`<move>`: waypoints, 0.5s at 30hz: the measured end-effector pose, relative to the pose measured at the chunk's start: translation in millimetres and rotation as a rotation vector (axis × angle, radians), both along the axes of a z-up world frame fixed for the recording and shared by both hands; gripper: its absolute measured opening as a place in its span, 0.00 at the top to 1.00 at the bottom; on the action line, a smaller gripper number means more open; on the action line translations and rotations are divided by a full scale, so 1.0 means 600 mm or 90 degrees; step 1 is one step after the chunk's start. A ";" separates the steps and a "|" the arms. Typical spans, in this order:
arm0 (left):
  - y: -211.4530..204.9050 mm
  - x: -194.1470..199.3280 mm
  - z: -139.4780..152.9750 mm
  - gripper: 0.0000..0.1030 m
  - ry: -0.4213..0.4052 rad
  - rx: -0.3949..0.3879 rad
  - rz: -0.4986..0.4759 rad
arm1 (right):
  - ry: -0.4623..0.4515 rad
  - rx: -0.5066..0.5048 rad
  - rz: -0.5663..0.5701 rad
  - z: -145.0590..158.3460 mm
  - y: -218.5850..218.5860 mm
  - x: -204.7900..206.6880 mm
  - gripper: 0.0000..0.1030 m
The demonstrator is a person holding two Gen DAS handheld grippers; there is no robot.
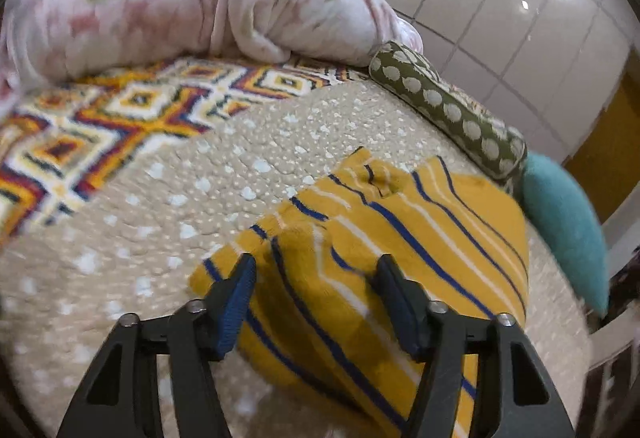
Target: Fold small clothes
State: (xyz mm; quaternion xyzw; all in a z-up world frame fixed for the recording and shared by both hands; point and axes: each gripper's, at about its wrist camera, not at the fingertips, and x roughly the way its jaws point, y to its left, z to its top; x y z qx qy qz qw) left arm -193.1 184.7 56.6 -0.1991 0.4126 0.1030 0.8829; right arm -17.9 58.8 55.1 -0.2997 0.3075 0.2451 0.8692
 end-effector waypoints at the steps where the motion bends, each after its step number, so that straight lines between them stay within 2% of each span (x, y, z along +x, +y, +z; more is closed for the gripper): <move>1: 0.002 -0.001 0.000 0.28 -0.001 -0.002 0.004 | -0.003 -0.020 -0.004 -0.008 0.007 0.004 0.93; 2: 0.004 -0.003 0.000 0.28 -0.001 -0.003 0.006 | 0.005 -0.027 -0.013 -0.010 0.010 0.011 0.93; 5: 0.011 -0.007 0.001 0.28 -0.002 -0.003 0.013 | 0.014 0.022 -0.021 0.024 0.002 0.006 0.93; 8: 0.020 -0.012 0.004 0.28 -0.002 0.003 0.024 | 0.012 0.056 -0.002 0.063 0.001 -0.026 0.93; 10: 0.025 -0.015 0.006 0.28 -0.001 0.008 0.031 | 0.038 0.081 0.016 0.073 -0.001 -0.044 0.93; 13: 0.028 -0.017 0.008 0.28 0.002 0.014 0.039 | 0.063 0.085 0.036 0.052 0.004 -0.062 0.93; 15: 0.021 -0.013 0.014 0.28 0.001 0.025 0.035 | 0.108 0.078 0.013 0.011 0.008 -0.038 0.93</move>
